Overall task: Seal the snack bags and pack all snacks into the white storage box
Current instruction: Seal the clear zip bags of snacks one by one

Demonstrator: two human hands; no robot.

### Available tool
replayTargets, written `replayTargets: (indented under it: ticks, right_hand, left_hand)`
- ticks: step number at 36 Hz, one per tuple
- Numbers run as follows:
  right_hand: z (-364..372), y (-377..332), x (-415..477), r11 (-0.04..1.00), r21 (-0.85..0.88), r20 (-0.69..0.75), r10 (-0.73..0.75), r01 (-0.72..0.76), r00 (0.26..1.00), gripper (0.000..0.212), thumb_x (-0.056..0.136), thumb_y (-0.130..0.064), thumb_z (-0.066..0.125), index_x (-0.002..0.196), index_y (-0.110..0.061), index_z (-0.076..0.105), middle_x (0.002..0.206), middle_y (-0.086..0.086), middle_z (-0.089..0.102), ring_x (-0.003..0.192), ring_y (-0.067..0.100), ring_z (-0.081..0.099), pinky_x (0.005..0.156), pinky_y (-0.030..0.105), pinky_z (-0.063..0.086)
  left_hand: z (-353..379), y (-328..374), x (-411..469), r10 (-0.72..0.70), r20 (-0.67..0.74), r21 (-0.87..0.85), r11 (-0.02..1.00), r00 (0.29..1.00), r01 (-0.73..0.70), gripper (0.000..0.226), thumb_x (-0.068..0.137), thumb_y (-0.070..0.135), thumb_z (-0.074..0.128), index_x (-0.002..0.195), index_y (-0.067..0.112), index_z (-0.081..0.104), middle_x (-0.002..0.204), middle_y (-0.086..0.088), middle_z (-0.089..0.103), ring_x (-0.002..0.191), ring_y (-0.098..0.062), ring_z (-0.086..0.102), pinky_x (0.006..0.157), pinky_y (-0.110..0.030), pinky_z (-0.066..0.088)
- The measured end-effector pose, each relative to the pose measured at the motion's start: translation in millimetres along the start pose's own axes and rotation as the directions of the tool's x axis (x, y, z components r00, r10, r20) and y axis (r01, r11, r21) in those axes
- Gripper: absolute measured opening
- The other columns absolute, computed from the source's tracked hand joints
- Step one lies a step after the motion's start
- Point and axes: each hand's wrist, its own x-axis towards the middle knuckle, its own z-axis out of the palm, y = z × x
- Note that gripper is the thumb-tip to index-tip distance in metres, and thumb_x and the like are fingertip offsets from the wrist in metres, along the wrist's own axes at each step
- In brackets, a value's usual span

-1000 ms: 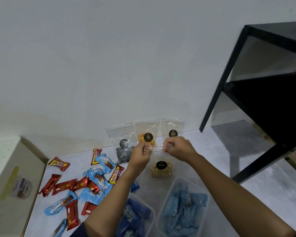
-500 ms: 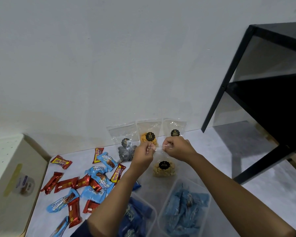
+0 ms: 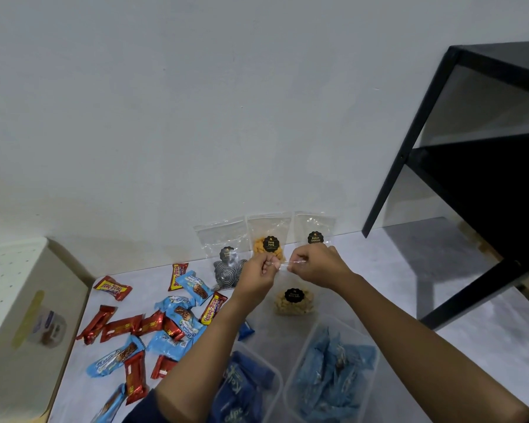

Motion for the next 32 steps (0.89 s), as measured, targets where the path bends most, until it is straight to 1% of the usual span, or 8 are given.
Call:
replayTargets:
  ticks: [6, 10, 13, 18, 21, 26, 30, 32]
  right_hand:
    - [2.2, 1.3, 1.3, 1.000, 0.023, -0.015, -0.012, 0.012, 1.000, 0.015, 0.085, -0.033, 0.059, 0.075, -0.022, 0.064, 0.080, -0.008, 0.064, 0.083, 0.016, 0.055, 0.089, 0.034, 0.033]
    - [2.6, 2.3, 2.2, 0.999, -0.031, -0.027, -0.037, 0.036, 0.999, 0.018, 0.087, -0.025, 0.056, 0.069, -0.026, 0.056, 0.067, -0.012, 0.053, 0.078, 0.015, 0.051, 0.091, 0.035, 0.031]
    - [2.9, 1.6, 1.4, 0.998, -0.056, -0.041, -0.040, 0.038, 0.998, 0.018, 0.087, -0.022, 0.054, 0.071, -0.029, 0.057, 0.074, -0.012, 0.057, 0.080, 0.014, 0.051, 0.091, 0.035, 0.031]
    - [-3.6, 5.4, -1.1, 1.000, 0.009, 0.011, 0.015, -0.015, 1.000, 0.010, 0.087, -0.035, 0.059, 0.082, -0.030, 0.065, 0.093, -0.009, 0.065, 0.091, 0.014, 0.057, 0.091, 0.035, 0.036]
    - [-11.0, 14.7, -4.9, 0.994, 0.088, 0.002, 0.062, -0.062, 0.998, 0.012, 0.086, -0.032, 0.060, 0.086, -0.024, 0.069, 0.088, -0.010, 0.065, 0.088, 0.013, 0.057, 0.084, 0.031, 0.041]
    - [-13.7, 24.8, -7.1, 0.992, 0.103, -0.054, 0.082, -0.076, 0.995, 0.011, 0.085, -0.027, 0.062, 0.079, -0.020, 0.070, 0.079, -0.008, 0.065, 0.081, 0.013, 0.059, 0.076, 0.026, 0.039]
    - [-10.9, 26.1, -7.9, 0.997, 0.054, -0.085, 0.068, -0.063, 0.994, 0.030, 0.085, -0.021, 0.059, 0.057, -0.029, 0.053, 0.065, -0.016, 0.058, 0.072, 0.009, 0.053, 0.078, 0.027, 0.032]
    - [-9.3, 25.3, -8.6, 0.997, 0.055, -0.093, 0.065, -0.060, 0.994, 0.028, 0.084, -0.020, 0.059, 0.058, -0.028, 0.055, 0.065, -0.016, 0.059, 0.072, 0.010, 0.054, 0.077, 0.027, 0.032]
  left_hand:
    - [0.2, 3.8, 0.3, 0.003, 0.003, 0.007, 1.000, 1.000, -0.003, 0.008, 0.091, 0.006, 0.052, 0.086, 0.010, 0.057, 0.069, 0.004, 0.048, 0.063, -0.005, 0.041, 0.056, -0.008, 0.036]
    - [1.2, 4.7, -0.6, 0.007, 0.020, 0.017, 1.000, 1.000, -0.007, 0.007, 0.091, 0.008, 0.053, 0.086, 0.011, 0.058, 0.069, 0.004, 0.049, 0.063, -0.005, 0.042, 0.055, -0.008, 0.035]
    - [1.9, 3.6, -0.4, 0.005, 0.027, 0.028, 1.000, 1.000, -0.006, 0.008, 0.091, 0.008, 0.053, 0.085, 0.011, 0.058, 0.070, 0.002, 0.049, 0.064, -0.006, 0.042, 0.055, -0.009, 0.035]
    - [0.4, 1.1, 2.3, 0.008, 0.036, 0.000, 1.000, 0.999, -0.008, 0.008, 0.091, 0.007, 0.053, 0.086, 0.008, 0.059, 0.068, 0.004, 0.046, 0.062, -0.005, 0.039, 0.053, -0.009, 0.034]
    - [-2.5, -4.7, 3.9, -0.003, 0.000, -0.006, 1.000, 1.000, 0.003, 0.008, 0.092, 0.009, 0.053, 0.086, 0.009, 0.058, 0.069, 0.005, 0.044, 0.063, -0.006, 0.039, 0.054, -0.009, 0.033]
    - [-0.8, -4.9, 4.3, -0.006, 0.009, -0.011, 1.000, 1.000, 0.006, 0.009, 0.092, 0.010, 0.052, 0.085, 0.010, 0.057, 0.071, 0.004, 0.044, 0.065, -0.007, 0.039, 0.056, -0.009, 0.034]
    - [4.5, 0.0, 3.5, -0.021, 0.009, -0.061, 0.998, 1.000, 0.022, 0.011, 0.091, 0.001, 0.051, 0.083, 0.009, 0.055, 0.070, 0.003, 0.044, 0.062, -0.006, 0.038, 0.054, -0.007, 0.033]
    - [5.2, 1.1, 4.0, -0.022, 0.005, -0.062, 0.998, 1.000, 0.022, 0.011, 0.089, 0.000, 0.052, 0.087, 0.008, 0.058, 0.073, 0.003, 0.050, 0.065, -0.005, 0.043, 0.057, -0.005, 0.036]
